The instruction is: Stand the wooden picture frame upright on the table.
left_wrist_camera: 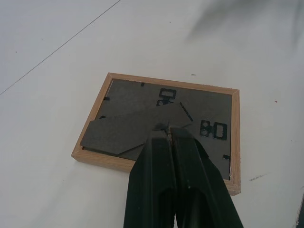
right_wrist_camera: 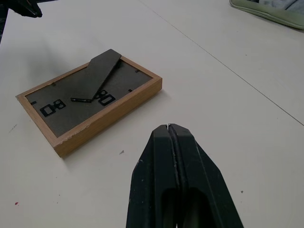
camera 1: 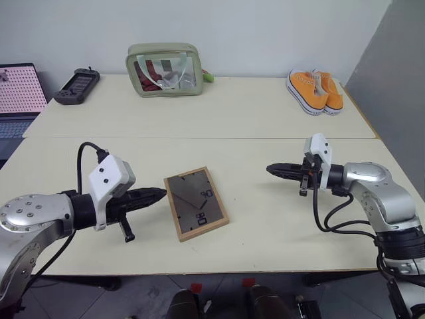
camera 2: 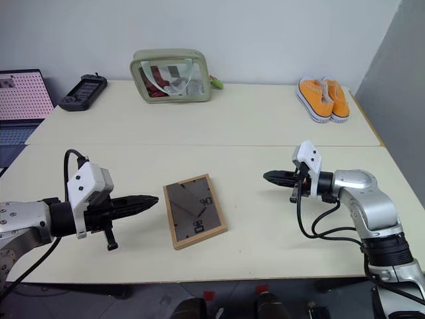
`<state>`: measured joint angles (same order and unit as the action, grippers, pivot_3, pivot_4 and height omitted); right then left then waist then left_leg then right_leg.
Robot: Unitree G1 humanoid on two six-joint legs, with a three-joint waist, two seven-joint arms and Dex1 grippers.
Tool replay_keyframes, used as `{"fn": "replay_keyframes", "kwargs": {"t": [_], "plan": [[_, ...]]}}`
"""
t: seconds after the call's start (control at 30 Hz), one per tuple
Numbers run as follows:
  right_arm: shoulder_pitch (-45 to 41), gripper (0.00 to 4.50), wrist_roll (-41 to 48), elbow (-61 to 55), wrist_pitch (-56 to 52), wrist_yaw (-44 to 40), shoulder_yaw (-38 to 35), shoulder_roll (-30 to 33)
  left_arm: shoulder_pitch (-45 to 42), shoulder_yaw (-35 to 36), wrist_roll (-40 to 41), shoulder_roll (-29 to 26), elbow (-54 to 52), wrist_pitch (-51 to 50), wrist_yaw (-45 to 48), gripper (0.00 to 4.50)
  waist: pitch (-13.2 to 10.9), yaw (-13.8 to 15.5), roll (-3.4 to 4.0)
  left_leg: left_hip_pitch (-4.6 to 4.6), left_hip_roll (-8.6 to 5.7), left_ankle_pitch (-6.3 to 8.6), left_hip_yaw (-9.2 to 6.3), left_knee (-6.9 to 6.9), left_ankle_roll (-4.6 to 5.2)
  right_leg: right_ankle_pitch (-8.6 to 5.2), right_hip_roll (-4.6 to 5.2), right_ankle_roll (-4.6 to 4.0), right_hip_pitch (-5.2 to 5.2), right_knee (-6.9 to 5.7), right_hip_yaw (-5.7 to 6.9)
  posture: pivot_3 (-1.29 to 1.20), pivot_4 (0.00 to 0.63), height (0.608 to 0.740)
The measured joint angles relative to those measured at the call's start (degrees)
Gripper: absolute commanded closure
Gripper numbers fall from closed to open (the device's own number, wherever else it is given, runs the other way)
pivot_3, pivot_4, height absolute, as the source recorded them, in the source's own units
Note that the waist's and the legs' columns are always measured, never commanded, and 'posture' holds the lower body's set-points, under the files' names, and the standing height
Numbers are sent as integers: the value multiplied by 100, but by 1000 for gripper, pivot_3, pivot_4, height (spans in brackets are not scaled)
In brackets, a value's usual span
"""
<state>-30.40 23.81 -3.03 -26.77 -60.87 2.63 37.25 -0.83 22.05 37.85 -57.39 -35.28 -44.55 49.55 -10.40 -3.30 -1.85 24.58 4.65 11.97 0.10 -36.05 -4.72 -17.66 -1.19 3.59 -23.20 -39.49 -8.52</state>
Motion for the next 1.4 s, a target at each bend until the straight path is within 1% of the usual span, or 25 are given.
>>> {"fn": "replay_keyframes", "kwargs": {"t": [0.43, 0.67, 0.83, 0.9, 1.03, 1.17, 1.27, 1.4], "plan": [[7, 4500, -8, -1, 35, 141, 0, -90, -208, -2, 6, 0, 23, -41, -206, 4481, 0, 0, 0, 0, 0, 0, 0, -1, 0, 0, 0, 0, 0, -4, 1, 0, 150, 740], [188, 4500, -191, 0, 241, 274, 98, -251, -186, 2, 14, 15, 4, -162, -403, 4481, 0, 0, 0, 0, 0, 0, -1, -2, 0, 0, 0, 0, 0, -7, 1, 0, 150, 740], [219, 4500, -250, 15, 272, 326, 126, -404, -26, 148, -8, 56, 15, -312, -607, 4481, 0, -1, 0, -1, 0, 0, -2, -2, 0, 0, 0, 0, -1, -12, 1, 0, 150, 740], [213, 4500, -411, 134, 399, 450, 163, -487, 114, 200, -181, 188, 131, -370, -892, 4481, 2, -2, 1, -2, 0, 0, -2, -3, 0, 0, 0, -1, -1, -15, 1, 0, 150, 740], [293, 4500, -935, 495, 900, 727, 392, -596, 458, 200, -841, 504, 607, -429, -1652, 4481, 2, -5, 0, -2, -1, 0, -2, -4, 0, -1, 0, -3, -3, -19, 1, 0, 150, 740], [330, 4500, -1395, 882, 1446, 904, 641, -713, 517, 157, -1244, 779, 794, -626, -2241, 4481, 3, 3, -1, -2, -2, -1, -2, -5, -1, -1, 1, -3, -3, -23, 1, 0, 150, 740], [361, 4500, -1609, 1145, 1770, 1040, 782, -930, 425, -67, -1384, 1148, 878, -792, -2585, 4481, 5, 8, -2, -3, -3, -1, -3, -7, -1, -1, 2, -3, -1, -30, 3, 0, 150, 740], [490, 4500, -1809, 1297, 2000, 1151, 908, -1134, 70, -670, -1548, 1579, 994, -913, -2901, 4481, 6, 40, -3, -3, -5, -2, -6, -13, -2, -1, 2, -4, -1, -42, 5, 0, 150, 740]]}}
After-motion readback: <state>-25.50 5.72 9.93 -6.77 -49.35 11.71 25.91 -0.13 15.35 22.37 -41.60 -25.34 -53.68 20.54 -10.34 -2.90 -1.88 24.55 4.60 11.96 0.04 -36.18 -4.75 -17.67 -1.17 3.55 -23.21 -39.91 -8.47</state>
